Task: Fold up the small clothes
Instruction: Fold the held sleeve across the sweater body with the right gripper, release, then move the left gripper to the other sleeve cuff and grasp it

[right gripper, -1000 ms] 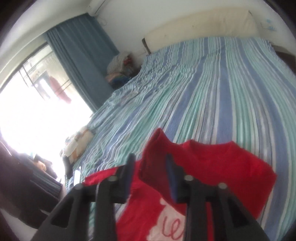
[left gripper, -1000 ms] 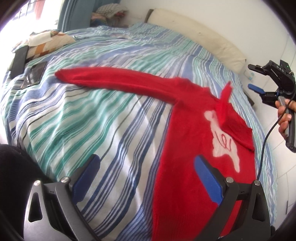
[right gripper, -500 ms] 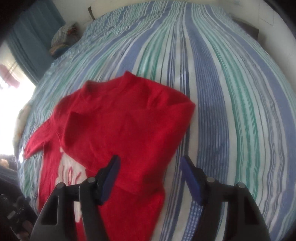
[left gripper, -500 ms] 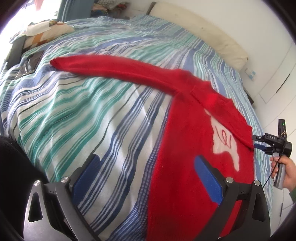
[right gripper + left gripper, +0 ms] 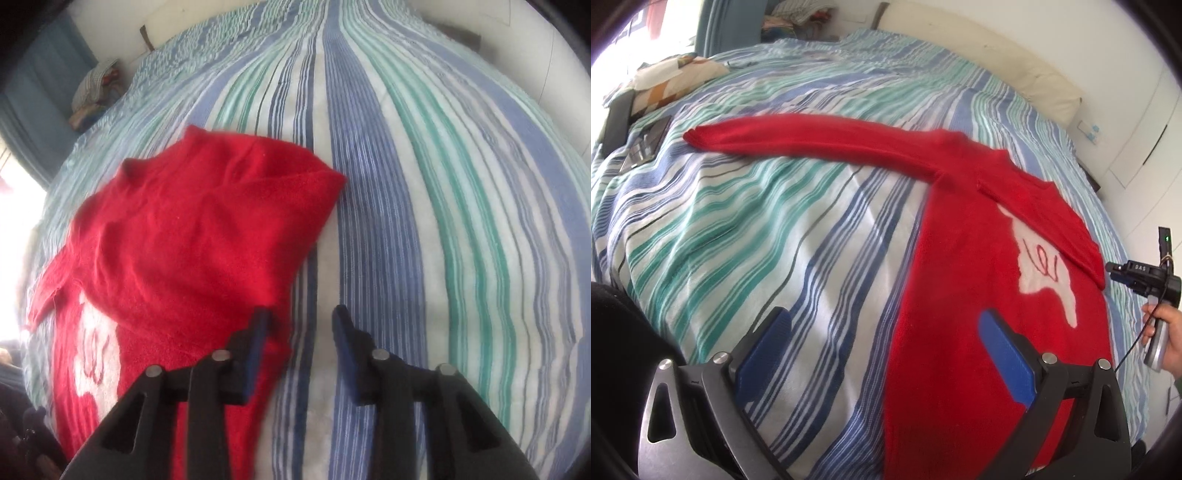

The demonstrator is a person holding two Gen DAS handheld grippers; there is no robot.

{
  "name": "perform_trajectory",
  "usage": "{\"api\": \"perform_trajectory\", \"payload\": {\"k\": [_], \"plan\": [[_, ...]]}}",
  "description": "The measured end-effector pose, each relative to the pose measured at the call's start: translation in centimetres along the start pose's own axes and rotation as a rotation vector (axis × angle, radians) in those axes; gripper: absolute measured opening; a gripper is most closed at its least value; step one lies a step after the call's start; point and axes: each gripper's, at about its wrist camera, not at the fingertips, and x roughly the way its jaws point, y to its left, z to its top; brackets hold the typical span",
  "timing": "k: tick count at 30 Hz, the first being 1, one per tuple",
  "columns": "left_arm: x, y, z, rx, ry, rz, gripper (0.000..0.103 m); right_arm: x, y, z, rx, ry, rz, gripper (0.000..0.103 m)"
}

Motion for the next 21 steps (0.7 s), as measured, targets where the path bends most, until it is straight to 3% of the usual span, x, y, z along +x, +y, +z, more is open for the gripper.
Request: {"api": "perform_trajectory", "payload": {"k": [3,5,6,8,9,10,13,17,21], "plan": [[0.1,-0.2,0.1,0.004,-0.003,-0.007,0.102,-2.5,2.2,0.6,-0.084,-0.066,0.071,0.037],[0.1,-0.2,0.1,0.002,0.001,-0.009,0.102,-2.6,3.8,0.6,-0.118,-0.035,0.213,0.037],[0.1,-0.2,0.2,0.002,0.003,-0.008,0.102,-2.1,4.5,0.3,-0.137,-0.010,0.240,0.035],[0.1,-0.1,0.1,0.002,0.007,-0.004,0.102,0.5,4.9,-0.5,-0.161,0.068,0.156,0.036],[0.1,0.0,0.2,0.000,0.008,-0.002,0.102,2.2,4.2,-1.0,-0.150,0.130,0.087,0.031],[0.0,0.2,0.1,-0.003,0.006,0.000,0.102,2.9,3.4,-1.5,-0.125,0.146,0.083,0.025],[0.0,0.4,0.2,-0.019,0.005,-0.014,0.102,0.3,2.8,-1.8,-0.069,0.052,0.083,0.030],[0.3,-0.5,0.2,0.002,0.009,-0.025,0.102,-4.2,5.5,-4.2,-0.207,0.023,0.137,0.036],[0.2,-2.0,-0.6,0.085,0.008,-0.028,0.102,-6.4,7.3,-10.3,-0.288,0.083,0.248,0.042]]}}
